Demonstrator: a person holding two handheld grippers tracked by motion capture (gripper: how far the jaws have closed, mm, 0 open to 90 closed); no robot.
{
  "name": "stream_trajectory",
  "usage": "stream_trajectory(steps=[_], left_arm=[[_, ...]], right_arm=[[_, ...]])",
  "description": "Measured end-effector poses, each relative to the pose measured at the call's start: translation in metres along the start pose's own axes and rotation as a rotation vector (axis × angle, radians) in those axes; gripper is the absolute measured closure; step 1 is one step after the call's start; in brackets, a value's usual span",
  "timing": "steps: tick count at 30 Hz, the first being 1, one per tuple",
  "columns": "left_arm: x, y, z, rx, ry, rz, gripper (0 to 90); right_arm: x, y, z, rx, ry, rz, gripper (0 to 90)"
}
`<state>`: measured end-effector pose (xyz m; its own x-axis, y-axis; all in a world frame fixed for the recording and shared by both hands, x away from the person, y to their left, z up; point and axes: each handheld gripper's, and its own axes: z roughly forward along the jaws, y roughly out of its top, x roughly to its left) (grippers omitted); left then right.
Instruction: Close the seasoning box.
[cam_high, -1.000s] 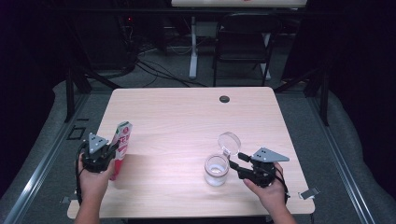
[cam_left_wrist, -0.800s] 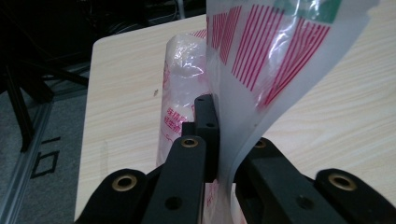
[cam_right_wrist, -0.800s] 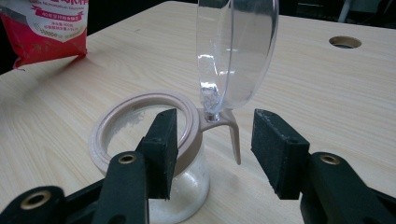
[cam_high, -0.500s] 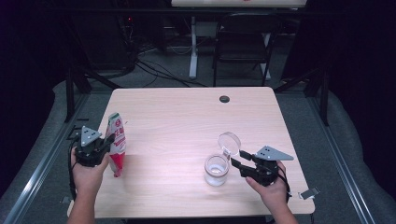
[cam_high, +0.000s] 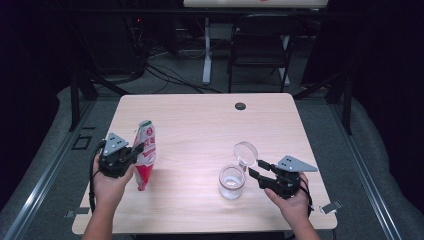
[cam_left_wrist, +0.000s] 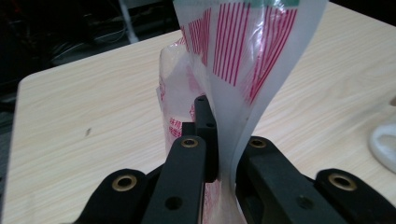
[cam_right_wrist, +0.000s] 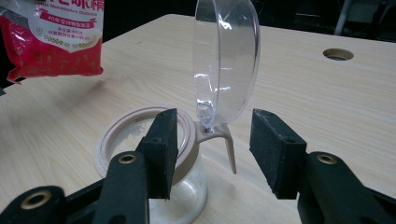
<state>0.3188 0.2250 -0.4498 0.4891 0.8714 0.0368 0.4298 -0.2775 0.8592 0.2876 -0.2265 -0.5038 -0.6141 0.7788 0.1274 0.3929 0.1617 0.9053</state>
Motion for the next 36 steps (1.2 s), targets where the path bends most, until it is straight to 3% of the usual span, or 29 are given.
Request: stream_trajectory(steps=[11, 19, 31, 36], left_arm=[[-0.045, 0.011, 0.025, 0.016, -0.151, 0.082, 90.0], [-0.070, 0.014, 0.035, 0.020, -0.231, 0.123, 90.0], [-0.087, 0.008, 0.040, 0.025, -0.319, 0.146, 90.0], [-0.093, 0.004, 0.039, 0.029, -0.340, 0.164, 90.0]], right_arm=[[-0.002, 0.000, -0.002, -0.006, -0.004, 0.005, 51.6], [-0.004, 0.002, -0.004, 0.004, -0.015, -0.005, 54.4], [-0.001, 0.007, -0.010, -0.002, 0.011, -0.016, 59.4], [0.007, 0.013, -0.014, -0.013, 0.020, -0.047, 60.5]])
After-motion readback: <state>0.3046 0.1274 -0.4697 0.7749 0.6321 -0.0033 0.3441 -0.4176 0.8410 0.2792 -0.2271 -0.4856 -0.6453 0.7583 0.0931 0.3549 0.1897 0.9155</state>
